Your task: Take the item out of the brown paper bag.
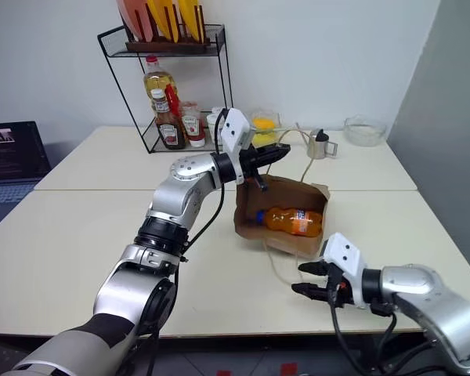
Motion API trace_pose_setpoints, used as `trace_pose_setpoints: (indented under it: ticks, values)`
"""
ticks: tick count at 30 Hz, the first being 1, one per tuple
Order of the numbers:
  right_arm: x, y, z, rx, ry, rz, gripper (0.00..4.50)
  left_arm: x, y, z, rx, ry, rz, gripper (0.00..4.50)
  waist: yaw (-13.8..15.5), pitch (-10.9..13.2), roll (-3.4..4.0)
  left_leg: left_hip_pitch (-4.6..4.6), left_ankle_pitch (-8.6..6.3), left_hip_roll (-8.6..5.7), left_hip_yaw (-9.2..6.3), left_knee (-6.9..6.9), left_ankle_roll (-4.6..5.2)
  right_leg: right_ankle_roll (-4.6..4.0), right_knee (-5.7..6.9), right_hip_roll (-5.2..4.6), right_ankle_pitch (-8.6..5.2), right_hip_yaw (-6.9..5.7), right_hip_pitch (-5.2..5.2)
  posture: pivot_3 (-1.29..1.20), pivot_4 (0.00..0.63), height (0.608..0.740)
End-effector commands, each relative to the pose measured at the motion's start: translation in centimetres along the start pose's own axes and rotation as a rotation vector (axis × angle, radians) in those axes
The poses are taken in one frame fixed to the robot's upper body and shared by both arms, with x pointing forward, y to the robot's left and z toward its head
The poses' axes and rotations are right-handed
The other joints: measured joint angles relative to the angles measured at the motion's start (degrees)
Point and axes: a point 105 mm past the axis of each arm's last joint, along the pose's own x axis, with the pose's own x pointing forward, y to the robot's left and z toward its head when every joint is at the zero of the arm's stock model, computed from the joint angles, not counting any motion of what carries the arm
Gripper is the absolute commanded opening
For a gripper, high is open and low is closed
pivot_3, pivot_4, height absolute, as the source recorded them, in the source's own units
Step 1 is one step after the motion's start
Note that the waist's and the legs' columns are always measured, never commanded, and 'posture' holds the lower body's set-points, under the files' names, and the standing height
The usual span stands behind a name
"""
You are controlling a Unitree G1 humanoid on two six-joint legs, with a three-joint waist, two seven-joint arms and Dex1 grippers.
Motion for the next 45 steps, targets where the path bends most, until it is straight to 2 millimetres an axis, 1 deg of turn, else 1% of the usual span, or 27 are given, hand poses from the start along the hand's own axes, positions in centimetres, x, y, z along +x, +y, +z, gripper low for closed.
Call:
trace_pose_setpoints:
  ticks: [1, 3, 5, 7, 10, 12, 15, 17, 18, 21, 22, 25, 27, 29, 30, 33, 34, 35, 40, 43, 45]
  values:
    - [-1.2, -0.4, 3.2, -0.012, -0.078, -0.004, 3.55, 0.3, -0.7, 2.1, 0.037, -0.058, -0.033, 0.0, -0.01, 0.01, -0.01, 0.0, 0.0, 0.0, 0.02, 0.0, 0.0, 0.0, 0.01, 0.0, 0.0, 0.01, 0.0, 0.0, 0.15, 0.74]
    - [-1.1, -2.0, 4.8, -0.022, -0.131, -0.072, 4.21, 0.3, -0.7, 2.3, 0.034, -0.058, -0.035, 0.0, -0.05, 0.01, -0.02, 0.02, 0.0, 0.0, 0.01, -0.01, 0.0, 0.0, 0.01, 0.01, 0.0, 0.0, 0.0, 0.0, 0.15, 0.74]
    - [-0.1, -3.7, 5.5, -0.057, -0.135, -0.145, 4.21, 0.4, -0.7, 2.5, 0.025, -0.061, -0.036, 0.0, -0.09, 0.01, -0.01, 0.02, 0.0, 0.01, 0.01, -0.02, 0.0, 0.0, 0.02, 0.01, 0.0, 0.0, 0.0, 0.0, 0.15, 0.74]
    - [1.4, -5.4, 5.6, -0.107, -0.11, -0.227, 4.21, 0.5, -0.7, 2.6, 0.0, -0.064, -0.036, 0.0, -0.15, 0.01, -0.01, 0.02, 0.0, 0.01, 0.01, -0.03, 0.01, 0.0, 0.02, 0.02, 0.0, 0.0, -0.02, 0.0, 0.15, 0.74]
    - [4.0, -7.5, 4.7, -0.212, -0.022, -0.316, 4.21, 0.7, -1.1, 2.9, -0.017, -0.067, -0.057, 0.0, -0.21, 0.01, -0.01, -0.02, 0.0, 0.01, 0.03, -0.03, 0.0, 0.0, 0.02, 0.01, 0.0, 0.01, -0.09, 0.0, 0.15, 0.74]
    - [5.3, -9.1, 3.6, -0.253, 0.042, -0.376, 4.21, 0.8, -1.6, 3.1, -0.02, -0.067, -0.079, 0.0, -0.12, 0.01, 0.0, -0.05, 0.0, 0.01, 0.03, -0.02, 0.0, -0.01, 0.02, 0.01, 0.0, 0.01, -0.12, 0.0, 0.15, 0.74]
    - [7.2, -10.7, 2.1, -0.349, 0.135, -0.429, 4.21, 0.8, -2.1, 3.5, -0.049, -0.081, -0.099, 0.0, -0.01, 0.01, -0.01, -0.13, 0.0, 0.0, 0.02, -0.02, -0.01, -0.02, 0.0, -0.02, 0.01, 0.0, -0.17, 0.0, 0.15, 0.74]
    - [8.0, -12.0, 1.7, -0.429, 0.189, -0.483, 4.21, 0.8, -2.3, 3.8, -0.055, -0.086, -0.101, 0.0, -0.09, 0.01, -0.01, -0.14, 0.0, -0.02, 0.03, -0.02, -0.01, -0.02, 0.01, -0.06, 0.01, 0.0, -0.19, 0.0, 0.15, 0.74]
    - [8.2, -12.5, 1.6, -0.456, 0.204, -0.499, 4.21, 0.9, -2.3, 3.8, -0.056, -0.087, -0.102, 0.0, -0.12, 0.01, 0.0, -0.14, 0.0, -0.03, 0.03, -0.02, -0.01, -0.02, 0.02, -0.06, 0.01, 0.0, -0.2, 0.0, 0.15, 0.74]
    - [8.8, -13.6, 0.9, -0.614, 0.314, -0.504, 4.21, 0.9, -2.5, 3.9, -0.058, -0.088, -0.103, 0.0, -0.15, 0.01, 0.0, -0.13, 0.01, -0.02, 0.04, -0.02, -0.01, -0.03, 0.05, -0.06, 0.01, 0.0, -0.23, 0.0, 0.15, 0.74]
    - [8.9, -13.9, 0.8, -0.677, 0.356, -0.497, 4.21, 1.0, -2.6, 3.9, -0.058, -0.088, -0.103, 0.0, -0.19, 0.01, 0.0, -0.13, 0.01, -0.02, 0.03, -0.03, -0.01, -0.03, 0.04, -0.06, 0.02, -0.01, -0.23, 0.0, 0.15, 0.74]
    - [9.1, -14.3, 0.7, -0.745, 0.411, -0.472, 4.21, 1.0, -2.7, 3.9, -0.062, -0.091, -0.104, 0.0, -0.18, 0.01, 0.0, -0.13, 0.01, -0.02, 0.04, -0.03, -0.01, -0.03, 0.05, -0.06, 0.02, 0.0, -0.24, 0.0, 0.15, 0.74]
    - [9.5, -14.3, 0.2, -0.818, 0.46, -0.426, 4.21, 1.0, -2.8, 4.0, -0.066, -0.093, -0.105, 0.0, -0.21, 0.01, 0.0, -0.13, 0.01, -0.02, 0.04, -0.02, -0.02, -0.03, 0.06, -0.06, 0.02, 0.01, -0.24, 0.0, 0.15, 0.74]
    - [9.8, -14.4, -0.3, -0.864, 0.494, -0.394, 4.21, 1.0, -2.8, 4.0, -0.066, -0.093, -0.105, 0.0, -0.23, 0.01, 0.0, -0.13, 0.01, -0.02, 0.04, -0.03, -0.02, -0.03, 0.06, -0.06, 0.02, 0.0, -0.24, 0.0, 0.15, 0.74]
    - [9.9, -14.4, -0.7, -0.86, 0.494, -0.384, 4.21, 0.9, -2.8, 4.0, -0.065, -0.092, -0.103, 0.0, -0.22, 0.01, 0.0, -0.12, 0.01, -0.02, 0.04, -0.03, -0.02, -0.03, 0.06, -0.06, 0.02, 0.0, -0.24, 0.0, 0.15, 0.74]
    - [10.1, -14.6, -0.7, -0.857, 0.472, -0.39, 3.6, 0.8, -2.5, 4.0, -0.061, -0.089, -0.087, 0.0, -0.24, 0.01, 0.0, -0.12, 0.01, -0.02, 0.04, -0.02, -0.02, -0.03, 0.06, -0.06, 0.02, 0.0, -0.23, 0.0, 0.15, 0.74]
    - [10.0, -14.6, -0.6, -0.86, 0.467, -0.391, 3.3, 0.7, -2.5, 3.9, -0.06, -0.086, -0.081, 0.0, -0.24, 0.01, 0.0, -0.12, 0.01, -0.02, 0.04, -0.03, -0.02, -0.04, 0.06, -0.06, 0.02, 0.01, -0.23, 0.0, 0.15, 0.74]
    - [9.8, -14.7, -0.4, -0.87, 0.459, -0.399, 3.22, 0.7, -2.4, 3.8, -0.059, -0.082, -0.078, 0.0, -0.24, 0.01, 0.0, -0.12, 0.01, -0.02, 0.04, -0.02, -0.02, -0.04, 0.07, -0.06, 0.02, 0.01, -0.23, 0.0, 0.15, 0.74]
    - [8.8, -14.6, 0.5, -0.906, 0.411, -0.424, 3.22, 0.5, -2.1, 2.7, -0.031, -0.039, -0.055, 0.0, -0.15, 0.01, 0.0, -0.12, 0.01, -0.02, 0.03, -0.02, -0.02, -0.04, 0.08, -0.06, 0.02, 0.0, -0.24, 0.0, 0.15, 0.74]
    - [8.1, -14.0, 1.3, -0.929, 0.347, -0.44, 3.22, 0.3, -1.7, 1.9, -0.032, -0.014, -0.031, 0.0, -0.08, 0.01, 0.0, -0.13, 0.01, -0.04, 0.02, -0.02, -0.02, -0.04, 0.08, -0.08, 0.02, 0.0, -0.23, 0.0, 0.15, 0.74]
    - [7.6, -12.9, 2.0, -0.917, 0.257, -0.432, 3.22, 0.1, -1.4, 1.0, -0.032, 0.008, -0.02, 0.0, -0.17, 0.01, 0.0, -0.14, 0.01, -0.04, 0.04, -0.03, -0.02, -0.04, 0.07, -0.09, 0.02, 0.01, -0.24, 0.0, 0.15, 0.74]
